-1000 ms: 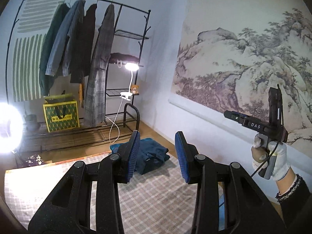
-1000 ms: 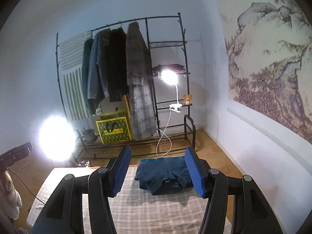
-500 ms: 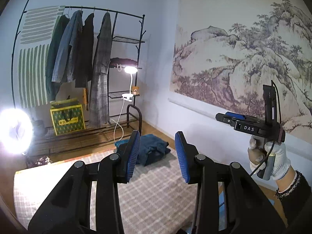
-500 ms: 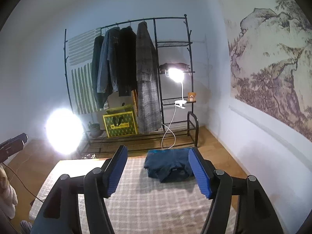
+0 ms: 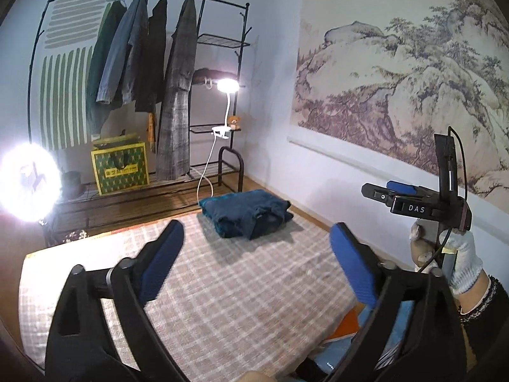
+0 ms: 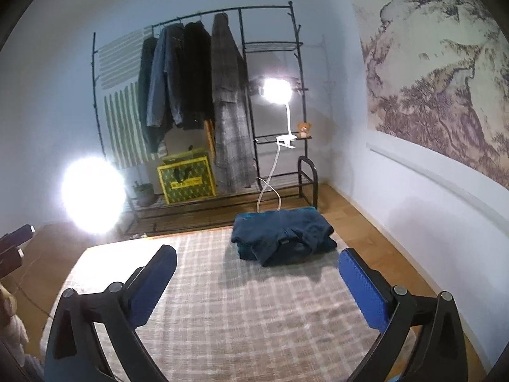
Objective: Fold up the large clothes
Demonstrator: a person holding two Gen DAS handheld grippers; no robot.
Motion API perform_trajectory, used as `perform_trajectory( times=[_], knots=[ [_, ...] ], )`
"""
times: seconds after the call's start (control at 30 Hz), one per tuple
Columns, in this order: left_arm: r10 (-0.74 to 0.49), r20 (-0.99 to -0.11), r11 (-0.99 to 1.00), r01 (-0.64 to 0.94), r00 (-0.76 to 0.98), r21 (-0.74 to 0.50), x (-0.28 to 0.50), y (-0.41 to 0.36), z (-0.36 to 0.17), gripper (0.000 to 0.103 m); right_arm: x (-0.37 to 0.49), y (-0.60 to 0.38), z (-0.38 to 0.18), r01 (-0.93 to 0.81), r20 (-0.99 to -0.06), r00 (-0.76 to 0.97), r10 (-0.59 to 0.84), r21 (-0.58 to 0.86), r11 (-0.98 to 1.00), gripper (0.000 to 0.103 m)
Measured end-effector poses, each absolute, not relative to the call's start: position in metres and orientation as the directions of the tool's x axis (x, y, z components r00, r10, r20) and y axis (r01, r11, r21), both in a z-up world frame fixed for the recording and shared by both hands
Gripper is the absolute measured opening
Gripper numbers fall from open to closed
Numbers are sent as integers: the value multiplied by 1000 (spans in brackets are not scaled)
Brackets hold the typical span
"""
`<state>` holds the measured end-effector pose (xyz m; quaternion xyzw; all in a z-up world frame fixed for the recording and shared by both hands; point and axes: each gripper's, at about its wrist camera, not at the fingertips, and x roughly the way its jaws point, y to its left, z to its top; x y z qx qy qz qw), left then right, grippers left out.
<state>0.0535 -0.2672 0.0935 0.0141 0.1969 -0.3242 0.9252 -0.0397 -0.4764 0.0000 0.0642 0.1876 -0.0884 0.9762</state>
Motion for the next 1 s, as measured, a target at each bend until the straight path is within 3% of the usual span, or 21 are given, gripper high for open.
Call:
perform_trajectory(
  times=[0.6,1.0],
  knots=[
    [-513,-406,838,543,756,-49,86,-273,35,103,9,-479,-81,304,-389,891,-235,125,944,103],
    [-473,-483,848,530,737,-21,111,-288,1,103,31,-483,-100,329,-404,878,-256,122,936,103]
  ],
)
